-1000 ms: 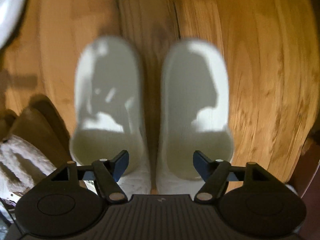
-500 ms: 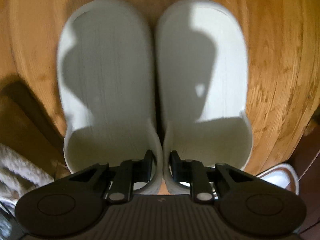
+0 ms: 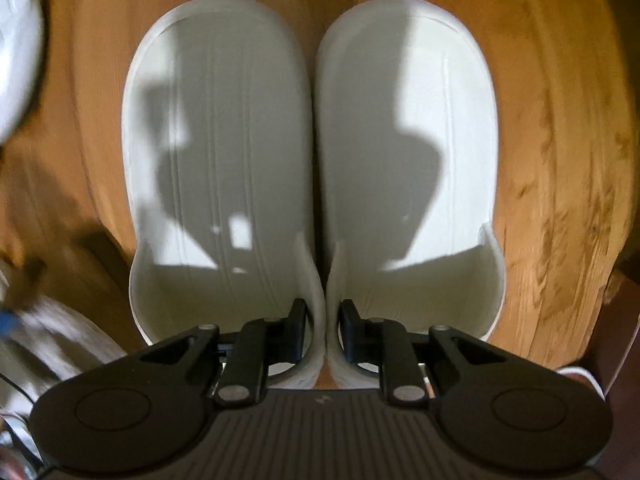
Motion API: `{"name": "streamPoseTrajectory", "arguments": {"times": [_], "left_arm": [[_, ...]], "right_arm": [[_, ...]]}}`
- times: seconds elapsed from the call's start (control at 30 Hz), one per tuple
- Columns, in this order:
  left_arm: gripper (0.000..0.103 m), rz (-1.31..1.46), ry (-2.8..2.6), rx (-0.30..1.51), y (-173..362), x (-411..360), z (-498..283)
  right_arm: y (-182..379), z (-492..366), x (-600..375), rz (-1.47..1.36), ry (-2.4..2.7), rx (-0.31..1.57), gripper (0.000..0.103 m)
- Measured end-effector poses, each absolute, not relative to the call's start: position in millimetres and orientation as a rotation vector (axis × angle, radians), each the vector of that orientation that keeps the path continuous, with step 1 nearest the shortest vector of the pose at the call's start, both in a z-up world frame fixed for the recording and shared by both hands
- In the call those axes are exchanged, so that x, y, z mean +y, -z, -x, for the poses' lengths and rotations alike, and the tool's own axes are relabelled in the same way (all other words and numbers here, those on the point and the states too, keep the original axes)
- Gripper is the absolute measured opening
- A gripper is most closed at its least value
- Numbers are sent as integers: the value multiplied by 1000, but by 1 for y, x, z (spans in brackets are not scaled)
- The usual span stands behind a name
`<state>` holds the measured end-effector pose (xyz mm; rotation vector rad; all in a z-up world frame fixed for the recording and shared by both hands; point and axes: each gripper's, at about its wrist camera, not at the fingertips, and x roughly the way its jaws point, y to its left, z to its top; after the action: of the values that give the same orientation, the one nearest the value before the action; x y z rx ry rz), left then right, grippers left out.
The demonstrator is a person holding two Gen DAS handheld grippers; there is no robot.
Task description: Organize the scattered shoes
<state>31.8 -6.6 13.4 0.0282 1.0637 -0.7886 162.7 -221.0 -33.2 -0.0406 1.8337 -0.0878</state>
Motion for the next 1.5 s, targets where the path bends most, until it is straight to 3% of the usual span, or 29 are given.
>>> {"name": "streamPoseTrajectory", "arguments": {"times": [0.27, 0.63, 0.7, 0.73, 0.83, 1.0, 1.17, 1.33, 1.5], "left_arm": [[97, 26, 743, 1039, -9, 7, -50], [97, 31, 583, 1068, 3, 71, -58], [97, 28, 554, 1055, 0, 81, -60], [97, 36, 542, 1053, 0, 86, -62], [97, 84, 519, 1076, -2, 101, -68], [97, 86, 485, 1101, -14, 111, -65], [97, 33, 558, 1136, -23, 123, -30], [97, -53, 597, 1103, -23, 130, 6], [97, -80, 646, 1054, -22, 133, 30]], "right_arm": [[-21, -229, -172, 96, 48, 1600, 18], [2, -310, -41, 186, 75, 1478, 23], [1, -314, -24, 224, 86, 1425, 39], [-2, -314, -19, 231, 86, 1388, 65], [-28, -308, -6, 245, 66, 1291, 85], [-45, -252, 10, 125, -2, 1395, 85], [-37, -191, -49, 41, -180, 1556, 84], [-53, -105, -61, 9, -310, 1548, 75], [-42, -22, -60, 79, -524, 1420, 68]]}}
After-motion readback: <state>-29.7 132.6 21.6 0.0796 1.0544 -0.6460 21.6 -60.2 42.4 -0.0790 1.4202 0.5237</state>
